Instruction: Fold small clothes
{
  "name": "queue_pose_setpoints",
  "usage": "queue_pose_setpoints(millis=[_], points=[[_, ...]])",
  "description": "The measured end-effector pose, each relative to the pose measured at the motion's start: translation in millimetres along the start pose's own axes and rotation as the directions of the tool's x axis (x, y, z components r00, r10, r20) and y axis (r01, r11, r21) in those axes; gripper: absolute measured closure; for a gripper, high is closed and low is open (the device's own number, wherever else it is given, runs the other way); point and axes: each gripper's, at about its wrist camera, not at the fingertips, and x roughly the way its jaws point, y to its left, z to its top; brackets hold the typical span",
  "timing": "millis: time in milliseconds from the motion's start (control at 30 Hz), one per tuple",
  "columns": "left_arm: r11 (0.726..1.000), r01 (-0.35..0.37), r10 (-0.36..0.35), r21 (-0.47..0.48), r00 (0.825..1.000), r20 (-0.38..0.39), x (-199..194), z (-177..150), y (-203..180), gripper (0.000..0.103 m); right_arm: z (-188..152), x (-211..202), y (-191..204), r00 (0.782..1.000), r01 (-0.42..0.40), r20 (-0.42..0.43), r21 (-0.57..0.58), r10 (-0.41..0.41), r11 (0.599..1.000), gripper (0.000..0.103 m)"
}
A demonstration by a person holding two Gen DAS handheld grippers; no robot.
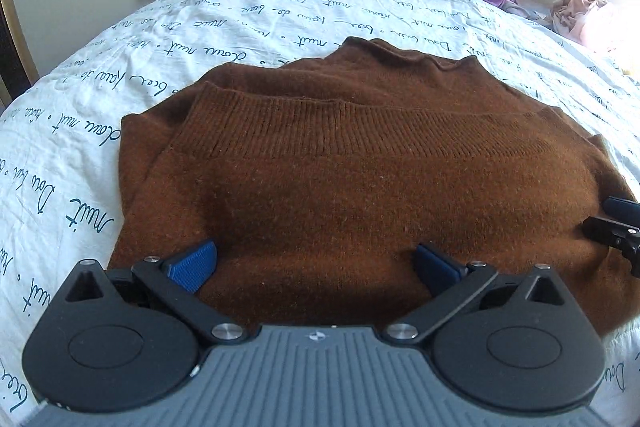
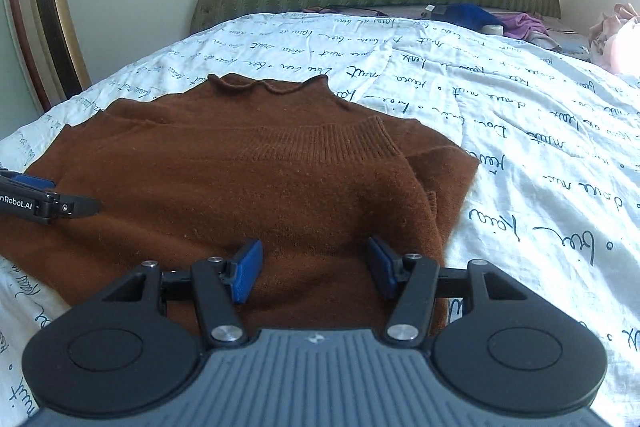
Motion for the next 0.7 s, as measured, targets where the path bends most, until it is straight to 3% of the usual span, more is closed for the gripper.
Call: queue_pose_setpoints(millis=[100,167,200,333,433,567,700], points=[[1.000,0.001,-0.001,-0.005,1.000,-0.001,-2.7,-0.2,0.9,0.000,6.0,-15.3,13.2,0.999,0.043,0.023,-0.010,-0.043,0.999,0.044],[1.000,0.002,-0.002,-0.007,1.000,0.000,-4.8,-1.1,1.2,0.000,6.1,-24.6,23.6,0.997,0.052,0.050,-0.033,-0.050,0.998,0.028],[1.000,0.003,-0.003,-0.008,1.000,0.001,-5.0,-1.3,1.4,0.000,5.0,-28.0,27.5,0.997,0.044,0.057,-0.040,-0.042,0.998,0.027],[1.000,0.006,-0.006,-0.009,1.000,0.004,-4.3,-2.5,2.0,0.000,-1.2,-29.9,37.1,0.998,0.034,0.046,-0.059,-0.031,0.998,0.027],[1.000,0.011,-0.011,-0.006,1.000,0.007,-2.9,-2.9,3.8,0.000,-11.1,-14.3,30.2,0.994,0.106,-0.021,-0.083,-0.108,0.991,0.028],[1.000,0.015,-0.015,-0.014,1.000,0.010,-10.6,-5.9,11.7,0.000,-17.3,-14.8,16.5,0.997,0.072,-0.010,-0.057,-0.072,0.996,0.027],[0.992,0.107,-0.104,-0.075,0.994,0.034,-49.7,-20.1,36.1,0.000,-14.4,-34.4,23.5,0.996,0.087,0.007,-0.036,-0.087,0.996,0.027]])
